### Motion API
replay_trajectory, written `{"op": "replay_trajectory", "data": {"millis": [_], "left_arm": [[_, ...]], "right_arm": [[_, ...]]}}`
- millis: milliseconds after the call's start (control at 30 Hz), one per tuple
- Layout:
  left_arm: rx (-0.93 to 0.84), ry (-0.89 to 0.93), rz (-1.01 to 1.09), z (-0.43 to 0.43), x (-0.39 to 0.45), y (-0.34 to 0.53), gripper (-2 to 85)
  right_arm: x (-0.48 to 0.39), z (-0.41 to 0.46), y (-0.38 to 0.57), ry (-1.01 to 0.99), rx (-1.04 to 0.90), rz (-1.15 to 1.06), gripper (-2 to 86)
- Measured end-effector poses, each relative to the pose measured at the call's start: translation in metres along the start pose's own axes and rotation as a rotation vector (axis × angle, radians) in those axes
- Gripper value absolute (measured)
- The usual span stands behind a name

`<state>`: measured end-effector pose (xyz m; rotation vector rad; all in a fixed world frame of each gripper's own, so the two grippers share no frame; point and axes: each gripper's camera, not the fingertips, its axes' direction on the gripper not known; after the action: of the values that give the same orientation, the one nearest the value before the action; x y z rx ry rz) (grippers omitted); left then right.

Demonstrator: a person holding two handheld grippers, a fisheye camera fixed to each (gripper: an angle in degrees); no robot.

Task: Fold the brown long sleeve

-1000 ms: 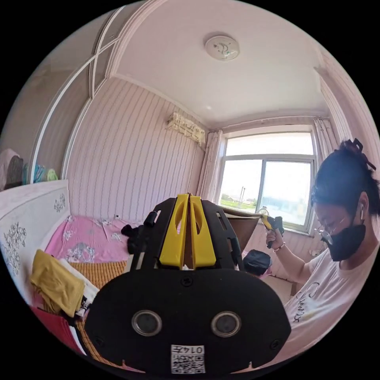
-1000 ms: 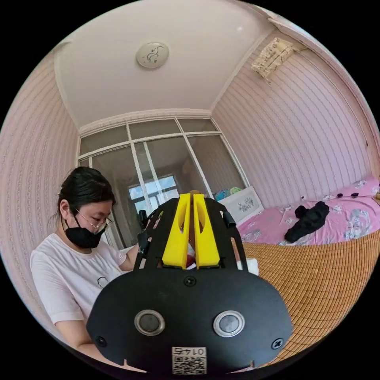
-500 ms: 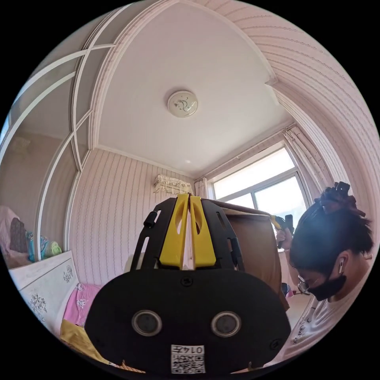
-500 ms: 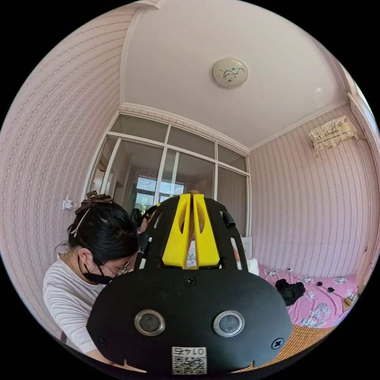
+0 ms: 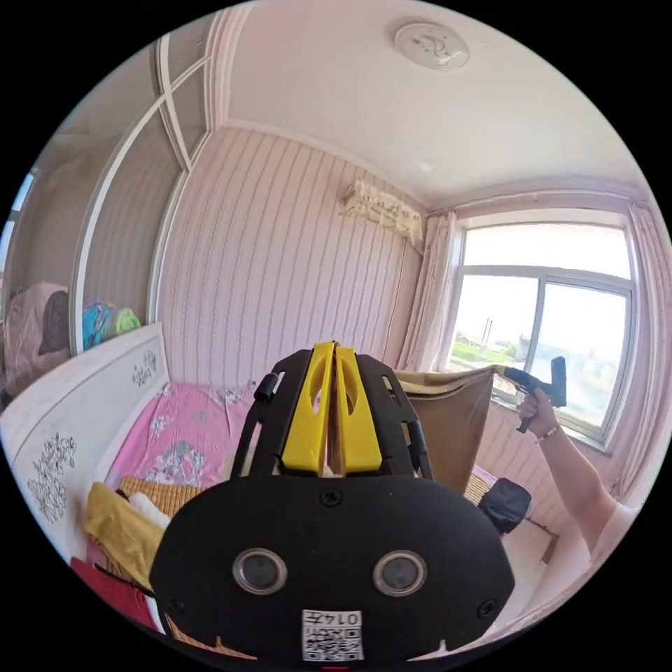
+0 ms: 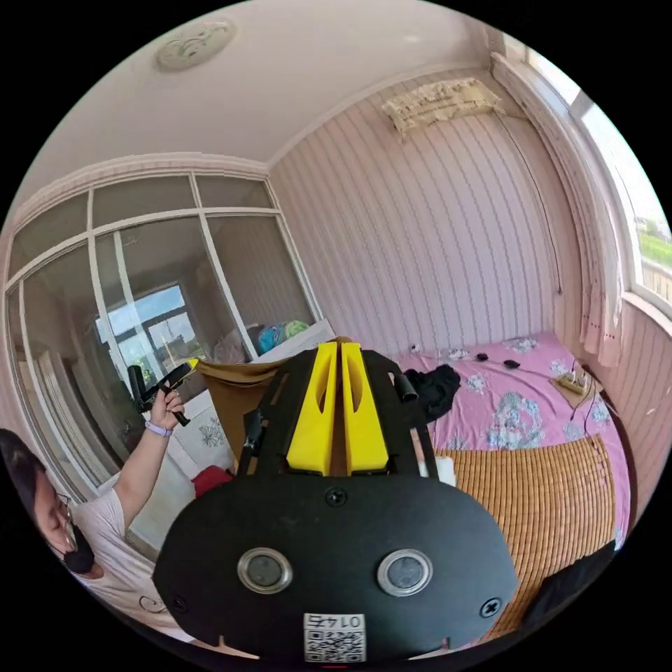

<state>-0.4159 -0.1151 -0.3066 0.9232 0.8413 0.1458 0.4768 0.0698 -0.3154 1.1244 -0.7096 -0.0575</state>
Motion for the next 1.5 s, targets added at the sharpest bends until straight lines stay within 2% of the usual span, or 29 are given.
{"op": "replay_trajectory", "data": {"millis": [67, 200, 300, 367, 433, 500, 633, 767, 1200, 1367, 1500], "left_arm": [[0.14, 0.009, 0.051, -0.017, 0.014, -0.025, -1.0], [0.126, 0.018, 0.082, -0.006, 0.003, 0.001, -1.0], [-0.069, 0.017, 0.057, 0.032, -0.027, 0.08, -1.0], [-0.28, -0.012, 0.038, 0.066, -0.05, 0.172, -1.0], [-0.456, 0.017, 0.005, 0.092, -0.066, 0.248, -1.0], [-0.606, 0.016, -0.032, 0.112, -0.081, 0.321, -1.0], [-0.897, 0.044, -0.223, 0.14, -0.11, 0.475, -1.0], [-1.082, 0.039, -0.434, 0.147, -0.128, 0.579, -1.0], [-1.293, 0.083, -0.309, 0.165, -0.124, 0.639, -0.9], [-1.394, 0.095, -0.217, 0.166, -0.114, 0.659, 0.8], [-1.396, 0.029, -0.19, 0.173, -0.126, 0.667, 4.1]], "right_arm": [[-0.018, -0.013, -0.016, -0.007, 0.071, -0.077, 0.2], [-0.008, -0.007, 0.02, -0.059, 0.025, -0.152, 0.2], [0.036, 0.03, 0.098, -0.087, -0.17, -0.056, 0.2], [0.065, 0.058, 0.161, -0.061, -0.318, 0.03, 0.3], [0.107, 0.096, 0.26, -0.031, -0.532, 0.174, 0.3], [0.135, 0.116, 0.335, -0.028, -0.646, 0.315, 0.3], [0.184, 0.132, 0.476, -0.049, -0.781, 0.673, 0.4], [0.196, 0.131, 0.539, 0.051, -0.908, 0.765, 0.5], [0.196, 0.125, 0.591, 0.055, -1.103, 0.754, 0.7], [0.183, 0.133, 0.599, 0.04, -1.245, 0.651, 1.4], [0.186, 0.149, 0.603, 0.191, -1.361, 0.509, 3.2]]}}
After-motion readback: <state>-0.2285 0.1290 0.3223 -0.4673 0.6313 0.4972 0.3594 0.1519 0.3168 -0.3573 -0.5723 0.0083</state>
